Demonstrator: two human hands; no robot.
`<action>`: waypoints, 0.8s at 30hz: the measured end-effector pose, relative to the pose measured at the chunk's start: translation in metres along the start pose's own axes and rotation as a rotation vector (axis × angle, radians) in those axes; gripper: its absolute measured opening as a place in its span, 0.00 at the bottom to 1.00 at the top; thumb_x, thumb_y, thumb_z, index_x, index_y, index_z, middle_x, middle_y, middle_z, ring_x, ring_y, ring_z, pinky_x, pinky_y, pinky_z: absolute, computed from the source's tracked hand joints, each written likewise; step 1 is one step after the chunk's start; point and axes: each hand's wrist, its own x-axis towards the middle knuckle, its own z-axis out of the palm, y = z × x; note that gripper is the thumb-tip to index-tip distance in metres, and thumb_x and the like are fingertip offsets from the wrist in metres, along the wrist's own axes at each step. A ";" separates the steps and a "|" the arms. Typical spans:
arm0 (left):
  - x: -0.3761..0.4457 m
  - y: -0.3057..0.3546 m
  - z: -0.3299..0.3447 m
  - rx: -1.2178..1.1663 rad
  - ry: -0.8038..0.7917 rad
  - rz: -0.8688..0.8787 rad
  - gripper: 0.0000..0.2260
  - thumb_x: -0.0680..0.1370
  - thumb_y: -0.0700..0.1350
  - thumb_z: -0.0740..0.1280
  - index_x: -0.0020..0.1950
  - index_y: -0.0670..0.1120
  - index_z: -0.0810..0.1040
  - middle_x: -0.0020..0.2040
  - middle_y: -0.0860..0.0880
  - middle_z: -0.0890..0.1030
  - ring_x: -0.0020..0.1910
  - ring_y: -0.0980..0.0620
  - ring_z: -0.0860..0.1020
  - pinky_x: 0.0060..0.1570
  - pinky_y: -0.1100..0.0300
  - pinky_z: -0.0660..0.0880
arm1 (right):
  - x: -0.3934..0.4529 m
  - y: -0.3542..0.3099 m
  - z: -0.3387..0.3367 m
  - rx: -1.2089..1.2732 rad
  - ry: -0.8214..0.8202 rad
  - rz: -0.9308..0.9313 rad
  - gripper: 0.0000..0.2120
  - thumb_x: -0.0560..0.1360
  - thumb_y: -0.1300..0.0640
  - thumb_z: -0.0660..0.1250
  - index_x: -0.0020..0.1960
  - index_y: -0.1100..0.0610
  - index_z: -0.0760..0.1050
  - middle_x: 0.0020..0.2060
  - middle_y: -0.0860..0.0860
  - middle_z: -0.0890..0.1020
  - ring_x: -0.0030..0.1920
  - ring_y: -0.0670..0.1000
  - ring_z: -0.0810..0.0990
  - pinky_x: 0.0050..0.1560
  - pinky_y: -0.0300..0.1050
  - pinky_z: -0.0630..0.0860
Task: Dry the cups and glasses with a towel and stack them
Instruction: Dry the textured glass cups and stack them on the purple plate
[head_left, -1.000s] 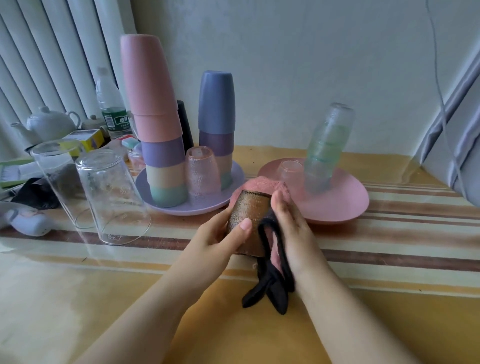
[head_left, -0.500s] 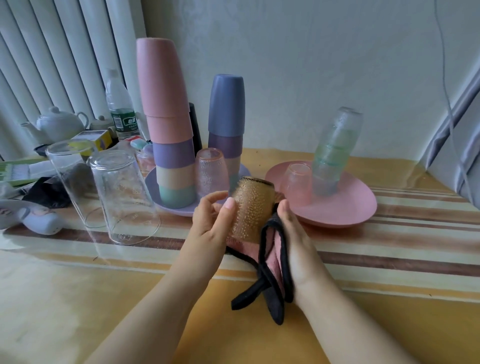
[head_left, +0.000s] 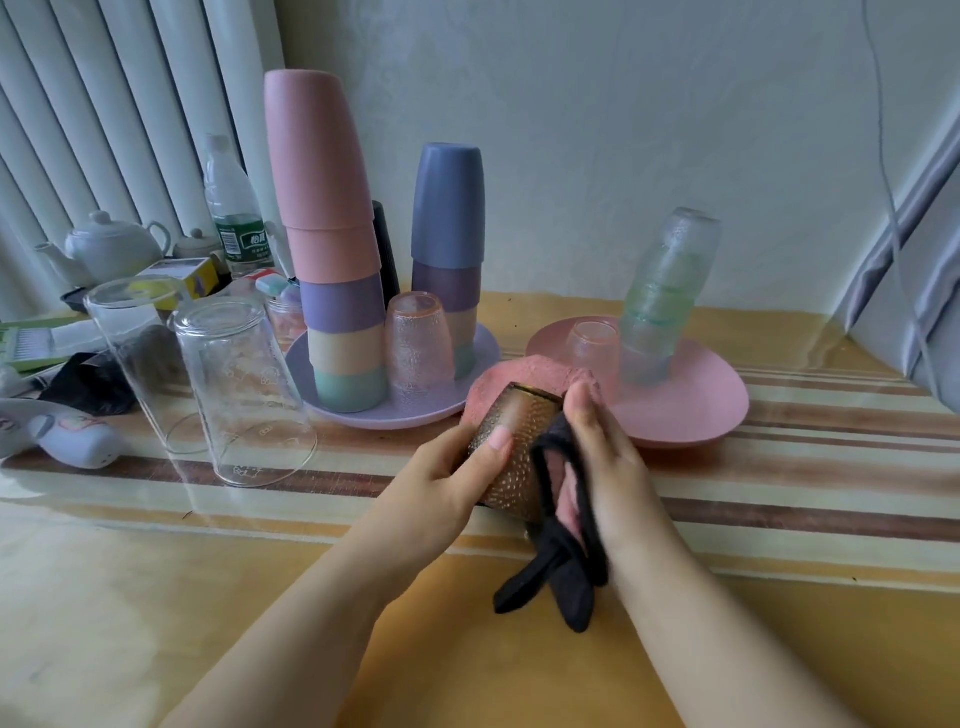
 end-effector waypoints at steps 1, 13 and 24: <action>0.000 0.000 0.001 -0.053 -0.019 -0.022 0.18 0.77 0.61 0.62 0.56 0.50 0.81 0.54 0.50 0.84 0.57 0.54 0.80 0.62 0.59 0.72 | 0.002 -0.002 -0.001 0.129 -0.034 0.080 0.27 0.66 0.33 0.64 0.56 0.50 0.78 0.52 0.51 0.84 0.53 0.48 0.82 0.59 0.49 0.77; 0.005 0.001 -0.003 -0.362 0.135 -0.002 0.22 0.73 0.63 0.68 0.56 0.48 0.83 0.59 0.44 0.81 0.60 0.48 0.79 0.58 0.56 0.74 | -0.007 0.016 0.013 0.386 -0.105 0.239 0.23 0.80 0.43 0.51 0.46 0.53 0.82 0.43 0.52 0.85 0.41 0.45 0.84 0.50 0.47 0.79; 0.004 -0.006 0.000 0.251 0.385 0.141 0.25 0.72 0.65 0.64 0.63 0.52 0.75 0.56 0.55 0.82 0.56 0.62 0.78 0.57 0.61 0.74 | -0.010 0.013 0.019 -0.074 -0.001 -0.051 0.23 0.66 0.32 0.65 0.57 0.42 0.75 0.52 0.43 0.83 0.56 0.44 0.80 0.63 0.50 0.73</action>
